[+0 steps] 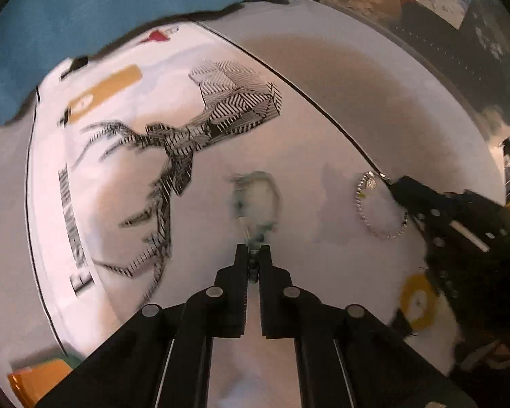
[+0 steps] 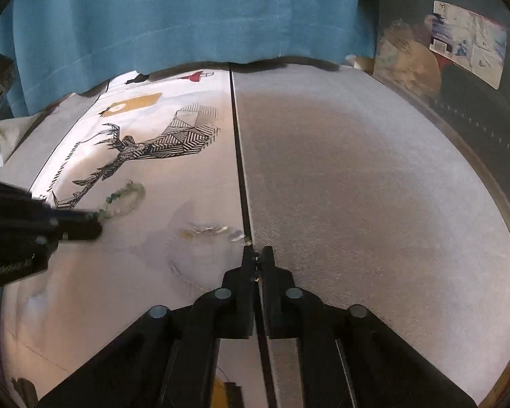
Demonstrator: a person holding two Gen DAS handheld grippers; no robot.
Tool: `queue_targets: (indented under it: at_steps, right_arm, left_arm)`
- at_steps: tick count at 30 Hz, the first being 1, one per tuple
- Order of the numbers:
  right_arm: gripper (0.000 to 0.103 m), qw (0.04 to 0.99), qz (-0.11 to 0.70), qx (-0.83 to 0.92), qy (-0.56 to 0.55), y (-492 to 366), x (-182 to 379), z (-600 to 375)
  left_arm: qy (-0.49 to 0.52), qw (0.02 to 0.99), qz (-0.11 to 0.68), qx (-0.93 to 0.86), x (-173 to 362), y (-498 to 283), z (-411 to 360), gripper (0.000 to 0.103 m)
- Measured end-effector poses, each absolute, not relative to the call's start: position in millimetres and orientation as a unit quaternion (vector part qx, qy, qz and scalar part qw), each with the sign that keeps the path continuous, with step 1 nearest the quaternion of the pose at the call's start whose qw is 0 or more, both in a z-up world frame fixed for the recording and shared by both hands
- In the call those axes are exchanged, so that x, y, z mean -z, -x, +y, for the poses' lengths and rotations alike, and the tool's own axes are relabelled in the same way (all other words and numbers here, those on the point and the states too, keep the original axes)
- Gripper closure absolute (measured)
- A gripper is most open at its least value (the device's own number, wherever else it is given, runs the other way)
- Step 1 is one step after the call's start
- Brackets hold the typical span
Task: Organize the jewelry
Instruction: 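Grasp the green bead chain with the left tool while the right tool grasps the silver chain bracelet, then carry the green bead chain and silver chain bracelet in both tools over the tray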
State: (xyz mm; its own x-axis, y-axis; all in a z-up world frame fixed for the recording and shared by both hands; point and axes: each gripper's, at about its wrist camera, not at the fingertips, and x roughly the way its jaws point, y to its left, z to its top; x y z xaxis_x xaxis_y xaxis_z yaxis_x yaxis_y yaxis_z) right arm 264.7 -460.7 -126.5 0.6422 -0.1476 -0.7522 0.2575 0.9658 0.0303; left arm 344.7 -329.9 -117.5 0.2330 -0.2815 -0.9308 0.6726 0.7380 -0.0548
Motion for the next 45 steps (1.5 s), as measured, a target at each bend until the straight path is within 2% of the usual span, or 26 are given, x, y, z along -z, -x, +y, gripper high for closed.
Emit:
queue_targets:
  at_steps: [4,13,23,31,45]
  right_arm:
    - [0.099,0.905,0.399,0.090,-0.117,-260,122,-469]
    - [0.099,0.932,0.331,0.093,-0.119,-220,58,-460]
    - [0.099,0.939,0.318,0.074,-0.109,-148,5,-442]
    - [0.099,0.943,0.318,0.013,-0.092,-73,-23,-386]
    - [0.099,0.934,0.344,-0.091,-0.032,29,-33,-279]
  left_arm:
    - [-0.158,0.779,0.524,0.306,101,-332,-317,0.099]
    - [-0.108,0.817,0.477,0.305,29,-289,-278,0.099]
    - [-0.066,0.849,0.444,0.280,-32,-211,-206,0.099]
    - [-0.053,0.866,0.425,0.258,-46,-128,-145,0.099]
    - [-0.013,0.880,0.421,0.219,-31,-4,-54,0.099]
